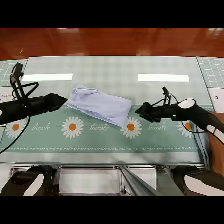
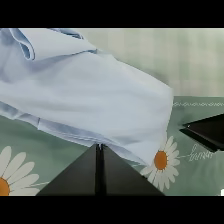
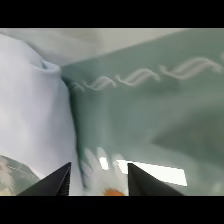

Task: Fold the shirts.

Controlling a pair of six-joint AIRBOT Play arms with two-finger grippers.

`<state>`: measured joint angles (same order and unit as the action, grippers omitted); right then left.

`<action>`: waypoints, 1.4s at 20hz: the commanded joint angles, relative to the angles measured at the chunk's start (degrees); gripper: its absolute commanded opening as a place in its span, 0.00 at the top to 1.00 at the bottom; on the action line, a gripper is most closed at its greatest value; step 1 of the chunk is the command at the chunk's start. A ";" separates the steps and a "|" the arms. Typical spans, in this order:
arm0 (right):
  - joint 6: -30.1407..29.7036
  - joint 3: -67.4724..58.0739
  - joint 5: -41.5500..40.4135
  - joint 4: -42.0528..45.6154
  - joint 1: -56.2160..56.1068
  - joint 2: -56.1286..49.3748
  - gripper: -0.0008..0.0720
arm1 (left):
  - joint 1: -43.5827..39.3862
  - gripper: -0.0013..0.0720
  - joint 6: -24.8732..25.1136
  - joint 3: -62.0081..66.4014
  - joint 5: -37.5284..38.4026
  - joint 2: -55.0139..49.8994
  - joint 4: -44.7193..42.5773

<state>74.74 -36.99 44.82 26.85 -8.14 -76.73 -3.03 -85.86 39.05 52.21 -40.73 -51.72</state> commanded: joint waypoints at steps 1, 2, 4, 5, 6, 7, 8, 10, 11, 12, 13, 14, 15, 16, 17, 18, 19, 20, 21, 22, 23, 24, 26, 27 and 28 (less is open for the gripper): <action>-4.50 -4.79 0.52 -7.82 -3.26 -7.50 0.43 | -1.05 0.96 -0.39 -0.46 -1.29 -1.01 0.33; -4.50 -6.58 1.77 -7.82 -3.87 -9.20 0.43 | -1.05 0.96 -0.39 -0.46 -1.27 -1.03 0.33; -4.46 -9.53 3.82 -7.76 -5.14 -12.17 0.43 | -1.05 0.96 -0.39 -0.46 -1.27 -1.03 0.33; -3.91 -10.64 4.20 -7.61 -5.95 -13.38 0.43 | -1.05 0.96 -0.39 -0.46 -1.29 -1.01 0.33; -3.02 -11.65 4.22 -6.97 -6.84 -14.45 0.43 | -1.05 0.96 -0.39 -0.46 -1.29 -1.03 0.33; -2.51 -12.55 4.44 -6.78 -7.61 -15.39 0.43 | -1.05 0.96 -0.39 -0.46 -1.33 -1.03 0.33; -2.38 -13.46 4.83 -6.78 -8.33 -16.15 0.43 | -1.05 0.96 -0.39 -0.46 -1.51 -1.03 0.33; -2.38 -15.04 4.98 -6.64 -9.44 -16.79 0.52 | -1.05 0.96 -0.39 -0.46 -2.12 -1.03 0.33; -2.38 -15.93 5.01 -6.49 -9.92 -16.81 0.62 | -1.05 0.96 -0.39 -0.46 -2.38 -1.03 0.33; -2.43 -16.94 5.27 -6.21 -10.29 -16.81 0.74 | -1.05 0.96 -0.39 -0.46 -2.58 -1.03 0.33; -2.91 -18.34 6.08 -5.22 -10.67 -16.79 0.95 | -1.05 0.96 -0.39 -0.46 -2.75 -1.03 0.33; -3.67 -19.87 7.34 -4.98 -10.99 -16.79 0.95 | -1.03 0.96 -0.39 -0.46 -2.78 -1.03 0.33; -4.00 -22.01 9.11 -4.24 -11.43 -16.76 0.95 | -1.03 0.96 -0.39 -0.46 -2.78 -1.03 0.33; -3.76 -25.00 10.78 -2.16 -11.87 -16.70 0.95 | -1.03 0.96 -0.39 -0.46 -2.78 -1.03 0.33; -2.64 -28.39 12.41 0.22 -12.15 -16.48 0.95 | -1.01 0.96 -0.35 -0.46 -2.80 -1.03 0.31; -0.74 -32.54 13.53 3.54 -12.26 -15.87 0.95 | -0.98 0.96 -0.35 -0.46 -3.08 -1.03 0.28; 1.73 -36.89 14.60 7.37 -12.26 -15.02 0.95 | -0.98 0.96 -0.35 -0.46 -3.56 -1.03 0.28; 4.96 -41.90 15.69 12.26 -12.26 -13.94 0.95 | -0.98 0.96 -0.37 -0.46 -4.00 -1.03 0.31; 7.48 -47.04 17.46 17.14 -12.11 -13.07 0.95 | -0.98 0.96 -0.37 -0.46 -4.22 -1.03 0.31; 9.79 -52.68 20.24 21.90 -11.80 -12.33 0.95 | -1.01 0.96 -0.37 -0.46 -4.20 -1.01 0.33; 11.21 -57.81 23.30 25.44 -11.28 -11.85 0.95 | -1.05 0.96 -0.37 -0.46 -4.13 -1.01 0.33; 12.33 -62.97 26.77 28.46 -10.43 -11.41 0.95 | -1.05 0.96 -0.37 -0.46 -3.96 -1.01 0.35; 13.29 -70.82 32.48 31.26 -8.00 -10.14 0.95 | -1.05 0.96 -0.35 -0.48 -3.50 -1.01 0.33; 13.55 -73.57 34.60 31.21 -6.21 -9.25 0.95 | -1.05 0.96 -0.35 -0.46 -3.37 -1.01 0.33; 13.79 -75.80 36.63 31.19 -4.00 -8.24 0.95 | -1.05 0.96 -0.35 -0.46 -3.32 -1.01 0.33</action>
<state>85.76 -103.15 73.30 52.69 -15.92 -87.11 -4.05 -86.24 38.59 48.51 -41.76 -51.37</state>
